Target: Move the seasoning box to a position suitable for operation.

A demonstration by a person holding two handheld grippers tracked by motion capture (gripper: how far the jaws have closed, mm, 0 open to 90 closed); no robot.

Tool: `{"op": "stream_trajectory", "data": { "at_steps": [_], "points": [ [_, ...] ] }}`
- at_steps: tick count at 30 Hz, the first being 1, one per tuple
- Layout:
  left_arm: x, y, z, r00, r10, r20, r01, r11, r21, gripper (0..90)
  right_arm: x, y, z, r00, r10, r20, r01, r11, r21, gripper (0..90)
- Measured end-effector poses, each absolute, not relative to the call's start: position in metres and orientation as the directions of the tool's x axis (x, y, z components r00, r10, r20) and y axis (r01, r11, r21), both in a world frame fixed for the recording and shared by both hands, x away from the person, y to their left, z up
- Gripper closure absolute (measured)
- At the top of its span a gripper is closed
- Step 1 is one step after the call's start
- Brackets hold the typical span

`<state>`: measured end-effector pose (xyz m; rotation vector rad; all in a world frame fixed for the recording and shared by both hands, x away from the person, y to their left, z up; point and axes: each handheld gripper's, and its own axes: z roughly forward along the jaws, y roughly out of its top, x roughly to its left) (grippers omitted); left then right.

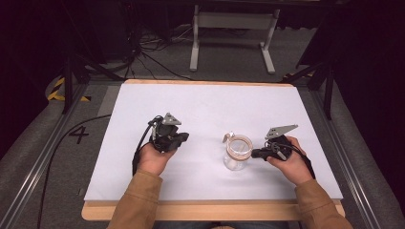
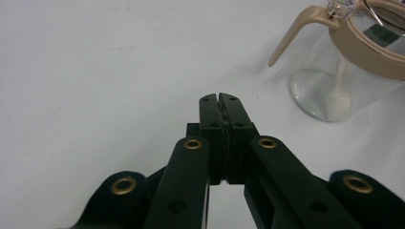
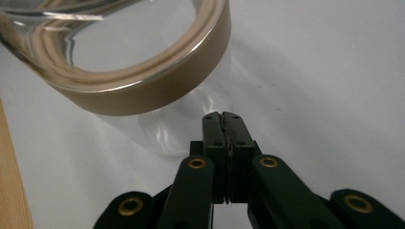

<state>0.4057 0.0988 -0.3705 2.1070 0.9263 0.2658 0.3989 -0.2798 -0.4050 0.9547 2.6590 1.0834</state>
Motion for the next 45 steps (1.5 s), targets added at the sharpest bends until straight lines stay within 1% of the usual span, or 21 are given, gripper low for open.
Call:
{"op": "stream_trajectory", "data": {
  "at_steps": [6,13,35,39,41,42,45],
  "points": [
    [0.408,0.108,-0.369,0.691,0.710,-0.138,0.538,-0.377,0.754,88.4,0.398,-0.278,-0.406,-0.796,0.593,0.125,0.517,0.556,0.651,90.0],
    [0.409,0.107,-0.370,0.697,0.703,-0.139,0.537,-0.384,0.751,88.2,0.394,-0.271,-0.407,-0.810,0.569,0.140,0.513,0.573,0.639,90.0],
    [0.411,0.104,-0.371,0.706,0.694,-0.144,0.539,-0.394,0.744,88.2,0.382,-0.242,-0.417,-0.858,0.494,0.141,0.469,0.639,0.610,90.0],
    [0.411,0.105,-0.369,0.712,0.688,-0.143,0.530,-0.392,0.752,88.3,0.383,-0.245,-0.416,-0.859,0.487,0.156,0.469,0.629,0.620,90.0],
    [0.411,0.104,-0.367,0.714,0.683,-0.156,0.534,-0.387,0.752,88.8,0.383,-0.253,-0.411,-0.855,0.498,0.146,0.467,0.617,0.633,90.0],
    [0.412,0.102,-0.365,0.730,0.663,-0.165,0.530,-0.398,0.748,89.2,0.384,-0.259,-0.408,-0.847,0.512,0.145,0.474,0.602,0.642,90.0],
    [0.412,0.095,-0.359,0.750,0.643,-0.155,0.512,-0.416,0.751,89.2,0.384,-0.272,-0.402,-0.828,0.542,0.145,0.489,0.570,0.660,90.0]
  ]
}}
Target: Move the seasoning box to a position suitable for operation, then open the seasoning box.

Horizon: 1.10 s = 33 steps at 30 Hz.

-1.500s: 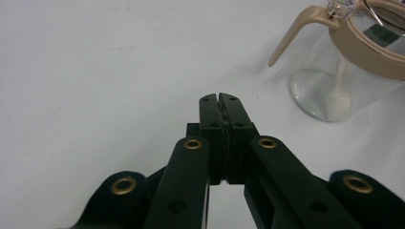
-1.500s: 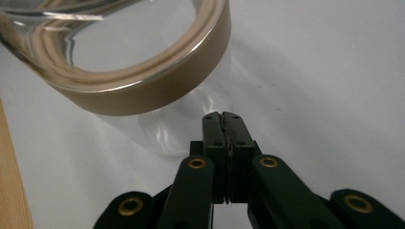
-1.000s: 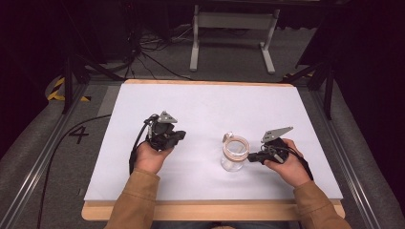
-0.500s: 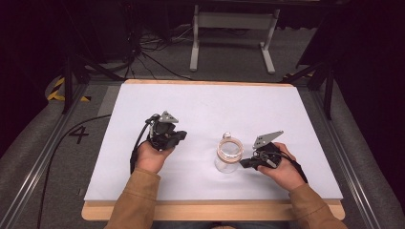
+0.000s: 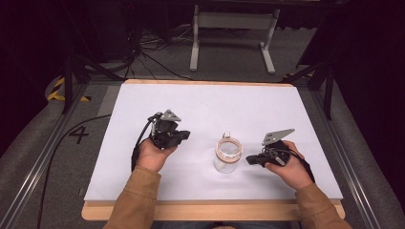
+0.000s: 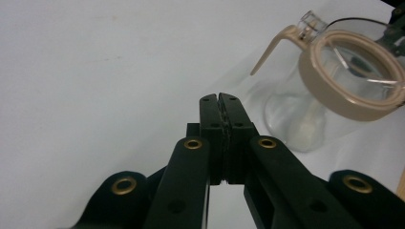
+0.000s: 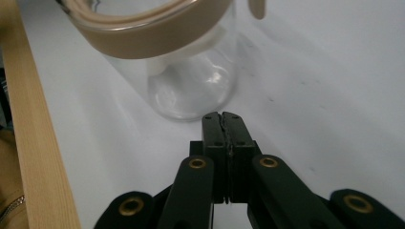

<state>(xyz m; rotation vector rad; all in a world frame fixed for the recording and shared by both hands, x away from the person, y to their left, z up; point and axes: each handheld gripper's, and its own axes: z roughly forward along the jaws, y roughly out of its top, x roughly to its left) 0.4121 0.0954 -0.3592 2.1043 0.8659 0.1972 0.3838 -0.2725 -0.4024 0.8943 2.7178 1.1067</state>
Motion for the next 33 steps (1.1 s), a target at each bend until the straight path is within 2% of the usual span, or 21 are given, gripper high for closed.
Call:
{"op": "stream_trajectory", "data": {
  "at_steps": [4,6,12,15,19,20,22,25,33],
  "points": [
    [0.412,0.087,-0.351,0.769,0.619,-0.159,0.501,-0.429,0.751,89.7,0.381,-0.285,-0.398,-0.808,0.570,0.148,0.505,0.541,0.672,90.0],
    [0.411,0.080,-0.345,0.792,0.600,-0.117,0.458,-0.455,0.764,89.8,0.379,-0.291,-0.398,-0.799,0.584,0.146,0.512,0.532,0.674,90.0],
    [0.411,0.062,-0.333,0.830,0.546,-0.114,0.406,-0.452,0.794,89.7,0.369,-0.298,-0.400,-0.786,0.602,0.141,0.523,0.526,0.671,90.0],
    [0.413,0.055,-0.332,0.837,0.540,-0.085,0.367,-0.440,0.819,89.7,0.365,-0.302,-0.400,-0.777,0.613,0.142,0.530,0.517,0.672,90.0],
    [0.421,0.044,-0.334,0.851,0.505,-0.143,0.374,-0.392,0.841,89.5,0.361,-0.306,-0.401,-0.769,0.624,0.138,0.534,0.509,0.675,90.0],
    [0.425,0.042,-0.336,0.863,0.474,-0.175,0.376,-0.371,0.849,84.6,0.359,-0.306,-0.401,-0.768,0.626,0.138,0.536,0.508,0.675,90.0],
    [0.431,0.036,-0.339,0.880,0.430,-0.204,0.382,-0.384,0.840,85.7,0.356,-0.304,-0.403,-0.771,0.622,0.138,0.533,0.512,0.673,90.0],
    [0.433,0.027,-0.344,0.895,0.422,-0.145,0.334,-0.416,0.846,89.7,0.352,-0.297,-0.406,-0.788,0.605,0.117,0.502,0.519,0.692,90.0],
    [0.441,0.008,-0.357,0.899,0.414,-0.145,0.336,-0.436,0.835,90.0,0.345,-0.283,-0.412,-0.811,0.576,0.109,0.478,0.543,0.691,90.0]
  ]
}}
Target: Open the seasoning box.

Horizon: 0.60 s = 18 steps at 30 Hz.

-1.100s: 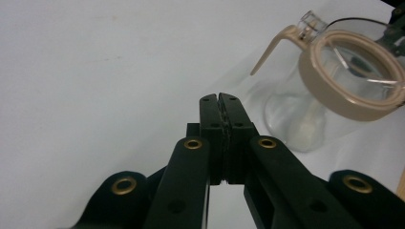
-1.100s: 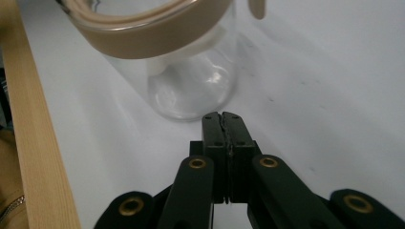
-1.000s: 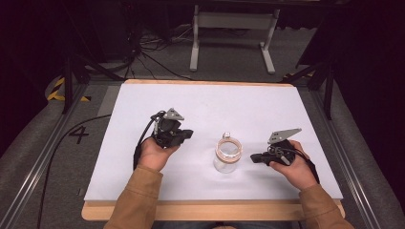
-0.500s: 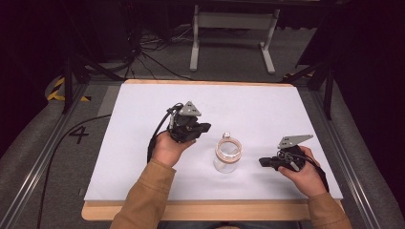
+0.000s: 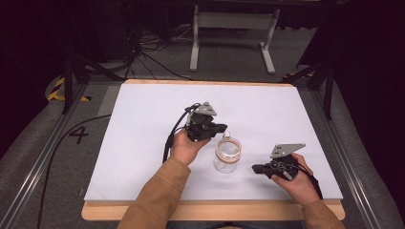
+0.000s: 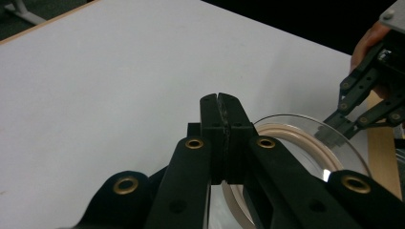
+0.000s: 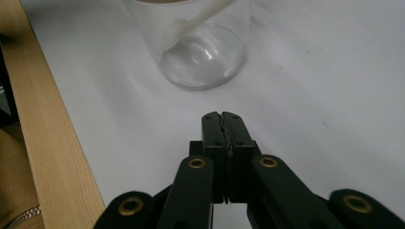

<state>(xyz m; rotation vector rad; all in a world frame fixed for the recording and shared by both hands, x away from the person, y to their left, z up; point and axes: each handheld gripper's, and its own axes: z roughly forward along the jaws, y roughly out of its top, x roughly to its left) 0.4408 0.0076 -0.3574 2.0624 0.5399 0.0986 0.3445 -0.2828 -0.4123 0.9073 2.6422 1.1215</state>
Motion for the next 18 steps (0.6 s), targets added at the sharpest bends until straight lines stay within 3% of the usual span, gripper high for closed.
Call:
{"op": "stream_trajectory", "data": {
  "at_steps": [18],
  "points": [
    [0.4453,0.0019,-0.3657,0.903,0.399,-0.158,0.337,-0.430,0.838,89.9,0.3397,-0.2773,-0.4122,-0.825,0.553,0.115,0.462,0.544,0.700,90.0]
  ]
}}
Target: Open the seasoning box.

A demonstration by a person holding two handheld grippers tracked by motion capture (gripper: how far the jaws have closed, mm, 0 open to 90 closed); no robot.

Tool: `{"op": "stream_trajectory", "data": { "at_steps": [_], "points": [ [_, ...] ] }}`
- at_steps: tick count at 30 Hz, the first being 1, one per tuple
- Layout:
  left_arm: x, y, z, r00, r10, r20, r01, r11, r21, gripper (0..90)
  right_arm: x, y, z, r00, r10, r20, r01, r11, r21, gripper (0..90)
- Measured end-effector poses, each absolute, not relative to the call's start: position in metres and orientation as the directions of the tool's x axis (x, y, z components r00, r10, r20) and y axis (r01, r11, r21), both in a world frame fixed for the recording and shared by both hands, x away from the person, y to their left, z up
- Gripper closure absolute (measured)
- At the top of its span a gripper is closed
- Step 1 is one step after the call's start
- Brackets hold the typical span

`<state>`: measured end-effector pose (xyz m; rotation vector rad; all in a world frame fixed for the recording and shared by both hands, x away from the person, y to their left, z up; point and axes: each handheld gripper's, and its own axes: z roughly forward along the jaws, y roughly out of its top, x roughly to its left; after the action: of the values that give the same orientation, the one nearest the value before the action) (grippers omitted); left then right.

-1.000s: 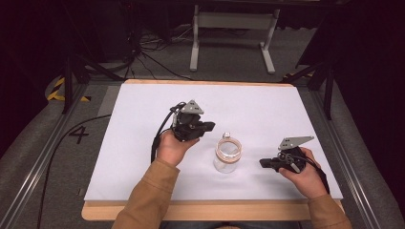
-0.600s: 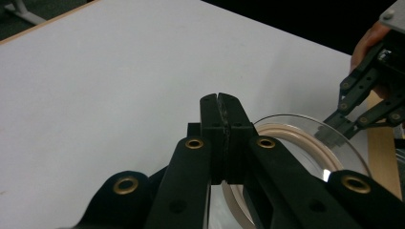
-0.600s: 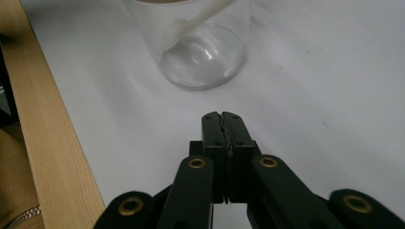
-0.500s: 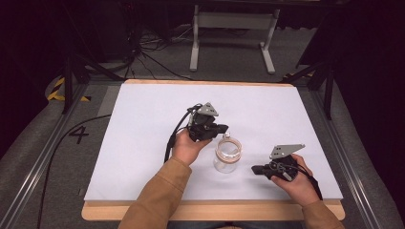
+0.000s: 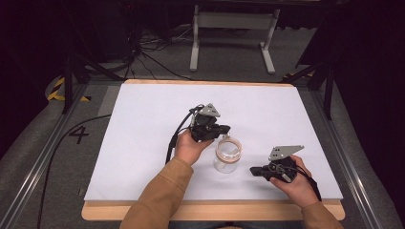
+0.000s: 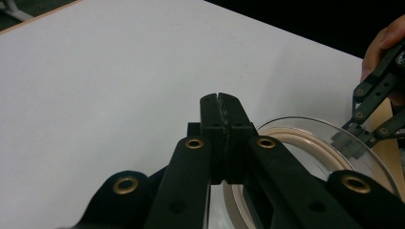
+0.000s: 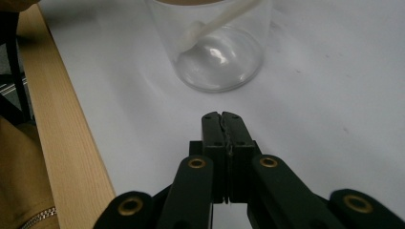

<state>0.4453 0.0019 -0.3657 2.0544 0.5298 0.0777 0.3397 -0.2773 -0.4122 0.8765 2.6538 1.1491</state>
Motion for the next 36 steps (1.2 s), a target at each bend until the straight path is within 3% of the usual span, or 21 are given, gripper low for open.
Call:
{"op": "stream_trajectory", "data": {
  "at_steps": [36],
  "points": [
    [0.451,0.005,-0.371,0.901,0.381,-0.207,0.361,-0.395,0.845,90.0,0.335,-0.248,-0.392,-0.852,0.505,0.139,0.394,0.445,0.804,90.0]
  ]
}}
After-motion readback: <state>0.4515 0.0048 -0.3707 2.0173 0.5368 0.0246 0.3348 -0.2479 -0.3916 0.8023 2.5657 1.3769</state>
